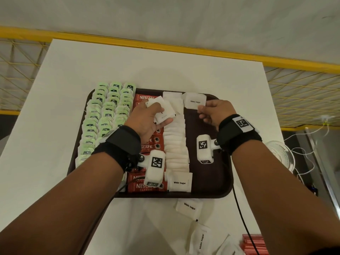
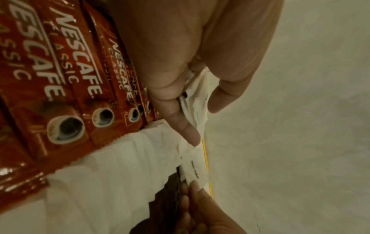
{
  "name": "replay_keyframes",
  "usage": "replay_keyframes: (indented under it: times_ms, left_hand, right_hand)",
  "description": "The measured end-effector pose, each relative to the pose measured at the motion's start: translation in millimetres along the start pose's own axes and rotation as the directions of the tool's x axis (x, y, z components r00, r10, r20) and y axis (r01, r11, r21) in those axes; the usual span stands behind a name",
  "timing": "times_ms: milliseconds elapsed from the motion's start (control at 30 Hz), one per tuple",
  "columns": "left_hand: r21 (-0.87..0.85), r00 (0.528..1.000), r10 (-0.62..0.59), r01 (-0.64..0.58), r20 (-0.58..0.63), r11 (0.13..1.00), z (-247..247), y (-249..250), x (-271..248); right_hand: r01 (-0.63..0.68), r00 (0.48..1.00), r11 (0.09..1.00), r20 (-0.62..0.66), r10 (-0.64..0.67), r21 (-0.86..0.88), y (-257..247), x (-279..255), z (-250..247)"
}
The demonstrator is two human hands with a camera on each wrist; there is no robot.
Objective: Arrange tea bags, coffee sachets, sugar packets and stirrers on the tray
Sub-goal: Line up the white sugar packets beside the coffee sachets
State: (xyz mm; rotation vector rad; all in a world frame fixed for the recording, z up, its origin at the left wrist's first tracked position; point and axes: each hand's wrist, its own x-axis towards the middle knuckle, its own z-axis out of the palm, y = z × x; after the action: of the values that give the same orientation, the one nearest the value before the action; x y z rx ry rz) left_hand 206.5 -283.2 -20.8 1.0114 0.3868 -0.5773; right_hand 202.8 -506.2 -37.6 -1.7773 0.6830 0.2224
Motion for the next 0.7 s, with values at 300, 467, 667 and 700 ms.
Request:
replay_keyframes:
  times_ms: [300,467,667,700]
  left_hand:
    - [0.056,0.997,-0.023,0.019,0.068,0.998,-5.8,-0.2,0.7]
    - [0.132,0.998,0.002,-0.011,0.068,0.991,-4.0,-2.0,-2.6]
    - [0.198,0.995,0.087,-0.097,0.059,0.975,3.1,-5.3,-4.8]
    - [0.202,0.994,0.086,-0.097,0.062,0.975,4.5,-5.9,-5.1]
  right_hand:
    - [0.000,0.995,0.901,-0.088,-0.042,-0.434,-2.4,15.1,12.9]
    - [0.075,0.977,0.866,-0.138,-0.164,-0.494,-7.1,7.0,11.6]
    - [0.165,0.949,0.983,0.282,-0.137,-0.079,-24.3,-40.9,23.9]
    - [0.166,0.951,0.986,0.269,-0.152,-0.031,-23.6,-41.1,25.1]
